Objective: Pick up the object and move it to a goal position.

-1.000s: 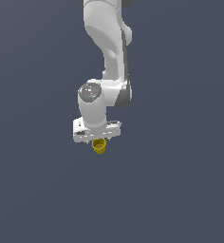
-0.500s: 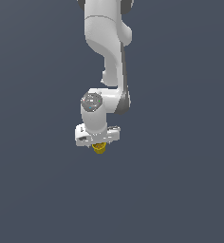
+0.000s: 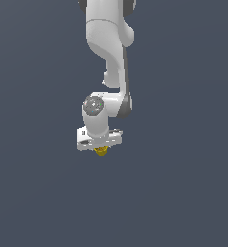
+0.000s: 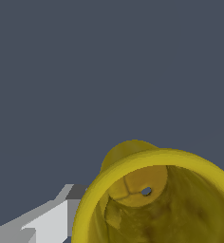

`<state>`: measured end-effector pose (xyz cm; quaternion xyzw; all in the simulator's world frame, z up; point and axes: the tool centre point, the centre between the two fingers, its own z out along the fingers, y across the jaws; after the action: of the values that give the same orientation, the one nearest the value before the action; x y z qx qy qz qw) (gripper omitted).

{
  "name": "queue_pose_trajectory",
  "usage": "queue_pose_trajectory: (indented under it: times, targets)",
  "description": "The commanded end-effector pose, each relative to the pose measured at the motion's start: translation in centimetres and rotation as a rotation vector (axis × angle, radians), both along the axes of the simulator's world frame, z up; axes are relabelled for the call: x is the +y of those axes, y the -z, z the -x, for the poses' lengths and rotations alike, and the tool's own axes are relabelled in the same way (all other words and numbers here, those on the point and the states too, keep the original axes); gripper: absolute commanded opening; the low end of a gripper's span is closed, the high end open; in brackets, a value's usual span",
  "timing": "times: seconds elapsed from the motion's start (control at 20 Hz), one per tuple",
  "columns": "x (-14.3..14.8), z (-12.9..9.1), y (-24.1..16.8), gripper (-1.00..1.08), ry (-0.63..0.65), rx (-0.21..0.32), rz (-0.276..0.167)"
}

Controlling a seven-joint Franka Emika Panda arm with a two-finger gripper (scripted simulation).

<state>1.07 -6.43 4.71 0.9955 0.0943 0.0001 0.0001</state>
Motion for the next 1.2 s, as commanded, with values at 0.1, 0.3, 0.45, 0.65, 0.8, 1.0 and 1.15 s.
queue_pose_trajectory:
  times: [0.1,0.3,0.45,0.65,0.8,1.0,1.15]
  targets:
    - [0.0,0.0,0.1,-1.0,-0.001,0.0,0.0]
    - [0.0,0.0,-0.1,-1.0,0.0,0.0,0.0]
    - [-0.2,0.3,-0.5,-1.0,0.0,0.0,0.0]
    - [-0.7,0.9,-1.7,-1.0,0.0,0.0,0.0]
    - [-1.2,1.5,-3.0,-1.0,0.0,0.0,0.0]
    - [-2.2,2.8,-5.5,-1.0,0.0,0.0,0.0]
    - [-3.2,3.9,-7.8,-1.0,0.0,0.0,-0.001]
